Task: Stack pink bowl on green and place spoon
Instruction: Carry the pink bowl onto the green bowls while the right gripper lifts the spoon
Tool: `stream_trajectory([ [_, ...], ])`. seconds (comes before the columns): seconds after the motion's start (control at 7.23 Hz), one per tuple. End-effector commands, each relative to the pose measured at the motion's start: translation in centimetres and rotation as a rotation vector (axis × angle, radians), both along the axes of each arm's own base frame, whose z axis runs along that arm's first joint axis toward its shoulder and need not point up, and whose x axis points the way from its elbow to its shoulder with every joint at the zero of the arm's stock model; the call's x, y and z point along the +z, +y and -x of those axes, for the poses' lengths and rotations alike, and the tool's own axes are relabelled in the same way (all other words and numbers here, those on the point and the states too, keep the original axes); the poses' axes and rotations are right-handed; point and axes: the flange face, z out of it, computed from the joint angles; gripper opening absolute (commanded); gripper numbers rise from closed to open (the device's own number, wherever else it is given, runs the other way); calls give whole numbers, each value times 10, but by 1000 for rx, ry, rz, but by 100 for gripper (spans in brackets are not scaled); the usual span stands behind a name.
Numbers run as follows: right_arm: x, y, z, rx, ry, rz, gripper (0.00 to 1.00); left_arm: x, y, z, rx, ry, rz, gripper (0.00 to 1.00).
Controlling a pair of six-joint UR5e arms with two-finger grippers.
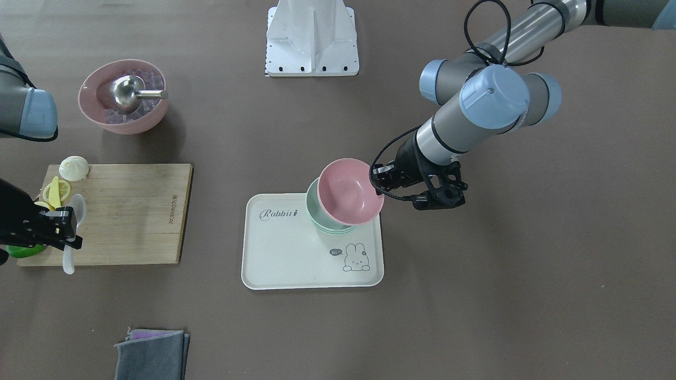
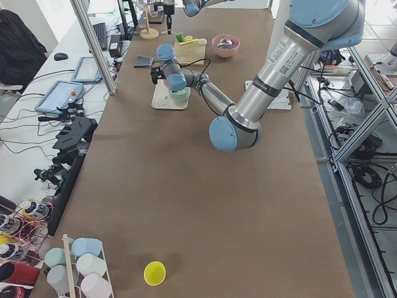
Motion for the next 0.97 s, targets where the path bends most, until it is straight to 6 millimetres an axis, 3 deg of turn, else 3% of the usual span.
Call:
stream_trajectory([
  [0.0,3,0,-8,11,0,4,0,3,8,-15,5,-5,-1,0],
  [0.83,4,0,-9,11,2,4,0,2,12,-31,-25,-25,-28,0],
])
